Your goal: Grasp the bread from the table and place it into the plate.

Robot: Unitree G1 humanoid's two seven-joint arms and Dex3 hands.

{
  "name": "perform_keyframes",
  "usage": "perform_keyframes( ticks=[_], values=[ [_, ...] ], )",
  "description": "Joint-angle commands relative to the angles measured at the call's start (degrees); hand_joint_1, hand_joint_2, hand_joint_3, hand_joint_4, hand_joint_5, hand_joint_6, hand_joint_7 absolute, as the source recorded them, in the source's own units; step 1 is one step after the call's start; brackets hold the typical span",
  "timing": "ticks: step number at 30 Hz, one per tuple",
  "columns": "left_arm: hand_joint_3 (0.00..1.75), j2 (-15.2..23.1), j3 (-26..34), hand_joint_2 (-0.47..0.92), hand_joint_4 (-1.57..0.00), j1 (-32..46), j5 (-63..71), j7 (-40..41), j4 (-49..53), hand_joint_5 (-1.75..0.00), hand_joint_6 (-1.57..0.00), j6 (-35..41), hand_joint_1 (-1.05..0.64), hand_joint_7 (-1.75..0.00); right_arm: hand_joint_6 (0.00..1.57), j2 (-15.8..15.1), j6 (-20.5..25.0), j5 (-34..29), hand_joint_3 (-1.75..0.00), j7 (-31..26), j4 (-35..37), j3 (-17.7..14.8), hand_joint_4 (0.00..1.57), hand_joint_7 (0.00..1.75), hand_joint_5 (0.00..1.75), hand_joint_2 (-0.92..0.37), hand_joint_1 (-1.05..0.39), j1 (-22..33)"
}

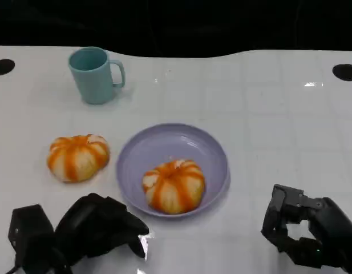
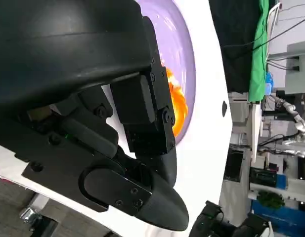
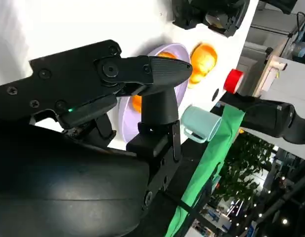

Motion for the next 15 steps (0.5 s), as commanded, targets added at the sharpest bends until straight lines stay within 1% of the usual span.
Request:
perform_keyframes(
  ticks=[1,13,15],
  values=[
    [0.00,1.50,0.38,0.84,-1.23,-0.11,-0.03,-0.01,0.59,-0.91,-1.57,-0.02,-1.05,-0.03,0.72,0.44,-0.46,-1.11,-0.36,-0.28,0.65,-0.55,0.90,1.75,1.75,-0.92,-0.50,-0.56],
    [0.00,1.73,0.33,0.83,-1.23,-0.04,0.06,0.31,0.50,-0.92,-1.57,0.24,-1.05,-0.04,0.73,1.05,-0.84,-2.53,-0.36,-0.38,1.35,-0.97,0.90,1.75,1.75,-0.92,-0.50,-0.90],
    [0.00,1.76,0.40,0.83,-1.24,-0.19,-0.08,0.09,0.67,-0.92,-1.57,0.53,-1.05,-0.04,0.74,1.54,-2.06,-2.43,-0.35,-0.34,2.87,-0.76,0.91,1.75,1.75,-0.91,-0.49,-1.30]
  ],
)
